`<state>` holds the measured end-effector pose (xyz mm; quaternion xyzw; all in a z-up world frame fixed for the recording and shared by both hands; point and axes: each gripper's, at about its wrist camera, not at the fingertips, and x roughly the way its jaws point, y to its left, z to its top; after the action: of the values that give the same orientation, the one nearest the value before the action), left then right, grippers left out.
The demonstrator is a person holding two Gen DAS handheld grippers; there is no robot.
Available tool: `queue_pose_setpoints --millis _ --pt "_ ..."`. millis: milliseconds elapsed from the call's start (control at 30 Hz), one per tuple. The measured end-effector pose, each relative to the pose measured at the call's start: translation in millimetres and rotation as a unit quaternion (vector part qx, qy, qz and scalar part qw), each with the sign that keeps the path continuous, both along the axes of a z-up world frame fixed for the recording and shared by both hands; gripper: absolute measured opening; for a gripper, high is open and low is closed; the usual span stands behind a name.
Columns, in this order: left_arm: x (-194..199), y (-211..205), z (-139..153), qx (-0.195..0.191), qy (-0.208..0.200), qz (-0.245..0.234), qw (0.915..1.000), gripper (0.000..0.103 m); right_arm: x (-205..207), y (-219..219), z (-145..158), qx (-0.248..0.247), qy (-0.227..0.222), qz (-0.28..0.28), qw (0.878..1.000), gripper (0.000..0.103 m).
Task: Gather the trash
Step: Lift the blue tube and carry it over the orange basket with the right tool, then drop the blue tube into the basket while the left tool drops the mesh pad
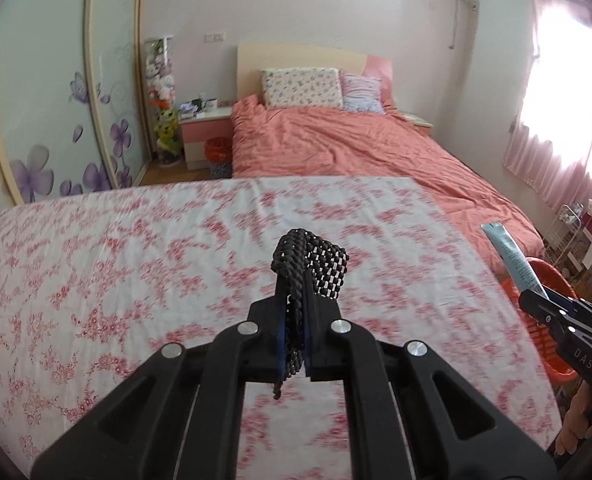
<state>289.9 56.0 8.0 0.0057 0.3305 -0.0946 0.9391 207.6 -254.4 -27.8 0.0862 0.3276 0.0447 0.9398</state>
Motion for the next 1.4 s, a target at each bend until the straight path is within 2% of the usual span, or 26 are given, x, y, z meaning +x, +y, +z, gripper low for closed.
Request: queue_pose_setpoints --millis 500,833,1000,1133,1200,1233,1267,1300,1400 --pt "-43 -101 36 -0.016 -0.03 -0.088 0.9956 0.007 -57 -77 22 0.012 -0.045 -0.072 0.996 0.027" --pt "-69 -212 37 -0.05 -0.021 -0.193 0.9797 0.007 -85 -155 12 0.024 -0.044 -0.146 0.988 0.027" --pt "-74 -274 21 -0.063 0.0 -0.241 0.9686 0.007 -89 -195 -3 0.046 -0.031 -0.176 0.983 0.027" --pt "-69 -315 2 -0.058 0.023 -0.258 0.9641 0.008 -82 -215 -17 0.06 -0.018 -0.188 0.98 0.027" --pt "-66 -328 -7 -0.051 0.031 -0.256 0.9649 0.01 -73 -224 -24 0.073 -0.011 -0.182 0.981 0.027" --pt "-60 -335 -15 -0.048 0.04 -0.249 0.9664 0.018 -72 -228 -27 0.079 -0.007 -0.178 0.981 0.028" --pt "-56 -340 -19 -0.048 0.047 -0.245 0.9671 0.032 -70 -230 -31 0.085 0.0 -0.176 0.981 0.028" --pt "-52 -341 -26 -0.045 0.053 -0.235 0.9694 0.036 -66 -233 -35 0.085 0.005 -0.176 0.981 0.029" --pt "-44 -333 -37 -0.036 0.063 -0.217 0.9734 0.039 -67 -234 -42 0.077 0.009 -0.178 0.981 0.045"
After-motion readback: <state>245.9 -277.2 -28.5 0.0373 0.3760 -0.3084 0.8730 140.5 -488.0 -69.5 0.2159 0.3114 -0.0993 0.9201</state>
